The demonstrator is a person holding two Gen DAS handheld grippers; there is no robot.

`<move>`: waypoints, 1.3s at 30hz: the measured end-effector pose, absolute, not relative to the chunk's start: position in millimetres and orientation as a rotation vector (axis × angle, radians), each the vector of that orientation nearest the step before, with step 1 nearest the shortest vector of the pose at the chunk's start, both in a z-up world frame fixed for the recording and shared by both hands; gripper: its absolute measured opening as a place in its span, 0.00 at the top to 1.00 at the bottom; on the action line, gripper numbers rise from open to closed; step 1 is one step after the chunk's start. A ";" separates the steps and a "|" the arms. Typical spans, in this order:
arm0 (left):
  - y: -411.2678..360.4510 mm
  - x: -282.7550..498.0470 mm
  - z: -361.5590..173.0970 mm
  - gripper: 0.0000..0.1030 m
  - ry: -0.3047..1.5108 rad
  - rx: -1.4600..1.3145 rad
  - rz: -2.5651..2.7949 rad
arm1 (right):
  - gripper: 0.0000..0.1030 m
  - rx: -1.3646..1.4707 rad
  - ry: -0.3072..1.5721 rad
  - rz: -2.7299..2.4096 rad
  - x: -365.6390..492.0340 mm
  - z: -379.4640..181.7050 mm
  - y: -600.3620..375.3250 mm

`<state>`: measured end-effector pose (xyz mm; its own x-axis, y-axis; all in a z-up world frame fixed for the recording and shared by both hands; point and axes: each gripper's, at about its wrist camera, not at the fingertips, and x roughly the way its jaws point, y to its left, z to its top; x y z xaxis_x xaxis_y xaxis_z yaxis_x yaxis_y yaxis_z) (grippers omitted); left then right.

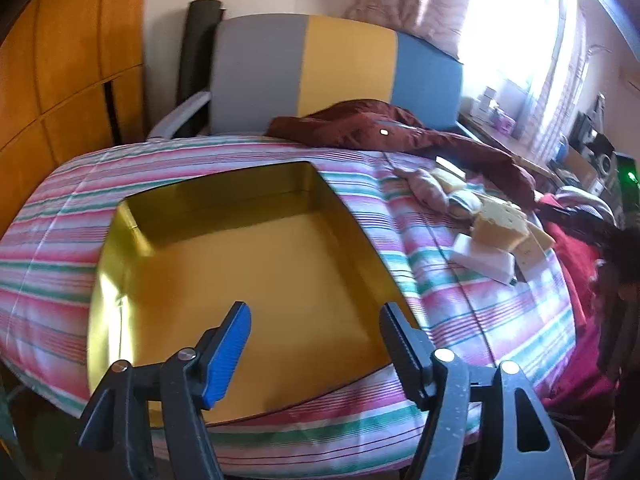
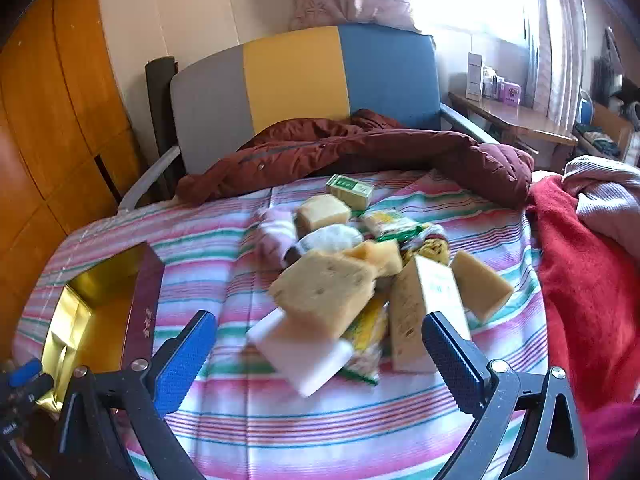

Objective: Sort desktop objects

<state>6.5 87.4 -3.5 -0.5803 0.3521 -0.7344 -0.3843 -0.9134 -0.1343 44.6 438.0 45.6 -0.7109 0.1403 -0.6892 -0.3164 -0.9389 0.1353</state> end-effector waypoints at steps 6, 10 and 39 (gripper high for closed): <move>120.1 9.4 7.3 0.30 0.089 -1.092 2.364 | 0.00 -1.115 0.214 2.744 24.6 38.3 446.8; 145.2 13.4 11.4 0.29 0.126 -1.072 2.293 | 0.00 -1.211 0.081 2.823 5.4 28.6 446.6; 254.9 3.8 -27.5 0.29 0.178 -1.235 2.053 | 0.15 -1.399 0.129 3.055 -21.0 -4.1 463.9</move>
<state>3.8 254.9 -27.5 -0.2798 0.5094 -0.8138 -0.6418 -0.7297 -0.2361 -21.0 463.8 -4.1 -0.6339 -0.2306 -0.7382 0.1677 -0.9728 0.1599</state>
